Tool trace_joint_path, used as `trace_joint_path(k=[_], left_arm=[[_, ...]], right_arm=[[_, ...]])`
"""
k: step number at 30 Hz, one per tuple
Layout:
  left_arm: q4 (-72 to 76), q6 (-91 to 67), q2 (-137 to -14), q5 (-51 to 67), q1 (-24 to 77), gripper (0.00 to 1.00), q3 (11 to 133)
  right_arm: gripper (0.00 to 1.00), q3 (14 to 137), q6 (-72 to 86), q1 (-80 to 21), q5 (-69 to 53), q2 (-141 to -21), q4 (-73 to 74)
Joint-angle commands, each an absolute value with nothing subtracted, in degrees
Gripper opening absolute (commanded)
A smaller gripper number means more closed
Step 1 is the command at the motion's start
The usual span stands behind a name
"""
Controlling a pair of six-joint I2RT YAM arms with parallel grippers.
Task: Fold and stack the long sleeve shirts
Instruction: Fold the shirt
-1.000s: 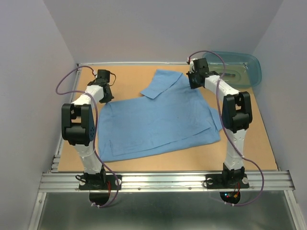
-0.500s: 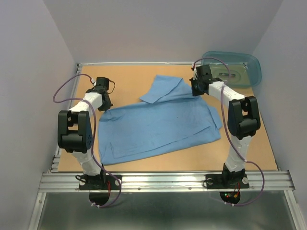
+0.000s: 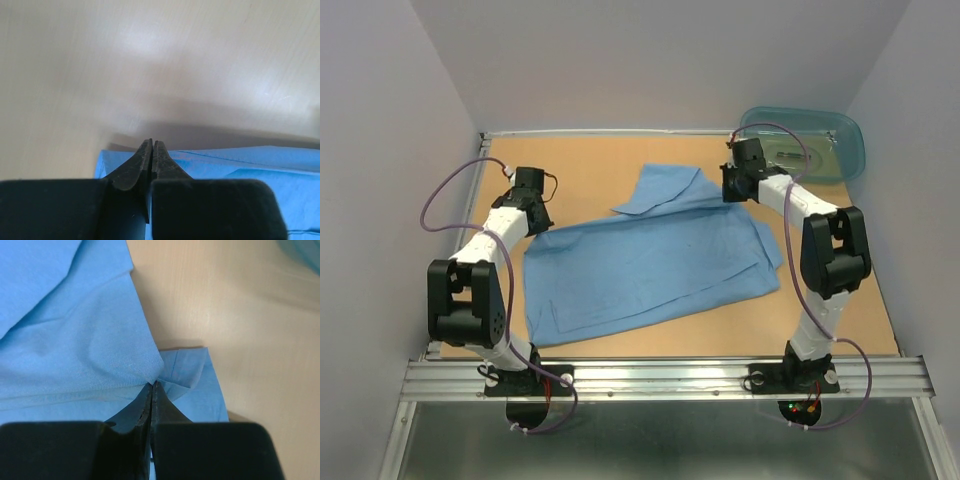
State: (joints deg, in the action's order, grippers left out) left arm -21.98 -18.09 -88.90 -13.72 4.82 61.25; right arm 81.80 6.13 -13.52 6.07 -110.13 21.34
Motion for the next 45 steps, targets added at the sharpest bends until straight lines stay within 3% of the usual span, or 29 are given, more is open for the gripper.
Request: trace_joint_path(k=[1,19,31,36,39,40,45], left_arm=[[-24.17,-18.19,-85.08,-16.52,4.57,0.03,58.36],[-26.54,-20.57,-77.35,-12.4,5.27,0.04,53.44],[-32.25,-21.53,-75.85,-4.4,5.27,0.12,54.58],[-33.4,-21.97,-75.85,-4.04,5.19,0.33,53.61],[-33.14,-22.59,-75.76,-4.92,5.19,0.64,53.96],[-33.13,-22.85,-75.5,-5.1,5.19,0.69,54.4],[-31.56,-23.9,-74.53,-5.27,5.19,0.74,55.98]], right_arm=[[0.01,80.42,7.12,-13.01,12.39,-105.03,18.19],[0.0,67.77,16.17,-13.01,16.17,-98.0,16.44],[0.01,65.66,17.05,-13.01,18.19,-94.49,16.17],[0.04,61.71,18.54,-13.01,18.63,-93.08,16.26],[0.14,59.43,19.33,-13.01,19.25,-92.29,16.35],[0.18,58.28,19.68,-13.01,19.42,-91.85,16.26],[0.37,55.9,20.48,-13.01,19.95,-88.16,16.35]])
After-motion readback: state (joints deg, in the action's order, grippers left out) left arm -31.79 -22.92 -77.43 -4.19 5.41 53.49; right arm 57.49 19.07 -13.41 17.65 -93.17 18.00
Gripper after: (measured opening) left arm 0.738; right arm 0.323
